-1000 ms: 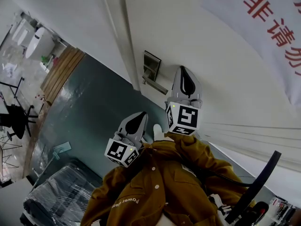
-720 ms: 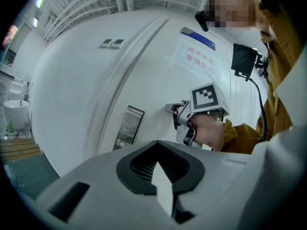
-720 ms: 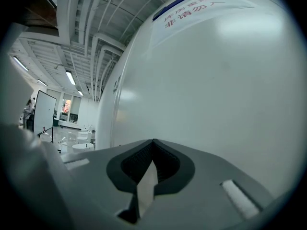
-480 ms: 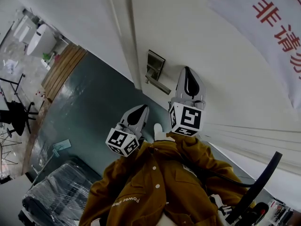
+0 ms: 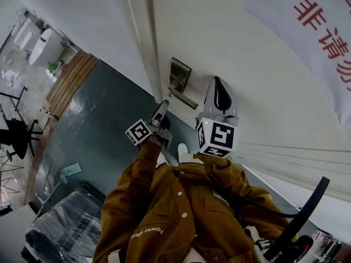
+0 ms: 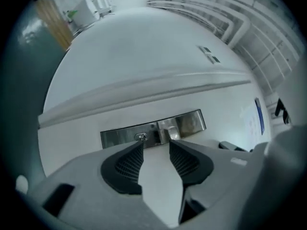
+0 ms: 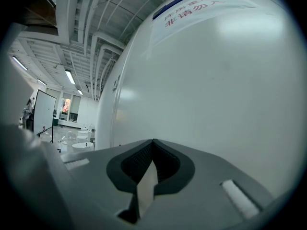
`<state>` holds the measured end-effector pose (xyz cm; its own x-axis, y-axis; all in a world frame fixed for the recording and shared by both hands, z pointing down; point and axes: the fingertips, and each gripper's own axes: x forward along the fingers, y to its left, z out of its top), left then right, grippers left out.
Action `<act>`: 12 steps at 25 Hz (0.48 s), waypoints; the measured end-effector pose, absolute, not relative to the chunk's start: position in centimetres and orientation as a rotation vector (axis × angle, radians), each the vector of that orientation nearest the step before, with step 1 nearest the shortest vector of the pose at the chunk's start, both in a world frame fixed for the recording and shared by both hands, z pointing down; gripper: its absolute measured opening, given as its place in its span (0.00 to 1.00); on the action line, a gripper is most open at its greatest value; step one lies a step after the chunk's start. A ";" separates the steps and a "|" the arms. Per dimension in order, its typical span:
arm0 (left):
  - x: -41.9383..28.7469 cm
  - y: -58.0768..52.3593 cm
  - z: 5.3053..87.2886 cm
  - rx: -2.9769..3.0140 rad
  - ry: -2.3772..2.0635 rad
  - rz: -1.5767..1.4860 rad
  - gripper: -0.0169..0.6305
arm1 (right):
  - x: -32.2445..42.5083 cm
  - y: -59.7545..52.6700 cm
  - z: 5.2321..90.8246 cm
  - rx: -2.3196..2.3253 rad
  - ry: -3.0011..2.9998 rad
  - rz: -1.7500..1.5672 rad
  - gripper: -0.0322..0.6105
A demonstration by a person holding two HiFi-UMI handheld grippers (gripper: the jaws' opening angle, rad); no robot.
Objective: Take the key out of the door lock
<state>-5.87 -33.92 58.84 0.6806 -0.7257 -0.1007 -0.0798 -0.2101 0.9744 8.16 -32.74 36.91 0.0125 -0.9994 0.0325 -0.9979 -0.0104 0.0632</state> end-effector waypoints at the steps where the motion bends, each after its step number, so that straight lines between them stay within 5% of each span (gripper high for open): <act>1: -5.4 -34.5 58.9 1.667 -0.622 -0.705 0.27 | 8.2 -32.7 36.9 2.185 -2.160 -0.032 0.06; 9: -3.8 -37.7 62.2 1.627 -0.626 -0.626 0.23 | 8.4 -32.8 37.0 2.187 -2.160 -0.022 0.06; 12: -3.8 -37.9 62.2 1.622 -0.632 -0.621 0.14 | 8.2 -32.7 36.9 2.183 -2.162 -0.022 0.06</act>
<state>-3.78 -37.87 62.24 0.7071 -0.7055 -0.0470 -0.0591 -0.1252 0.9904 8.22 -32.65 36.86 0.0107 -0.9992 0.0380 -0.9982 -0.0085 0.0591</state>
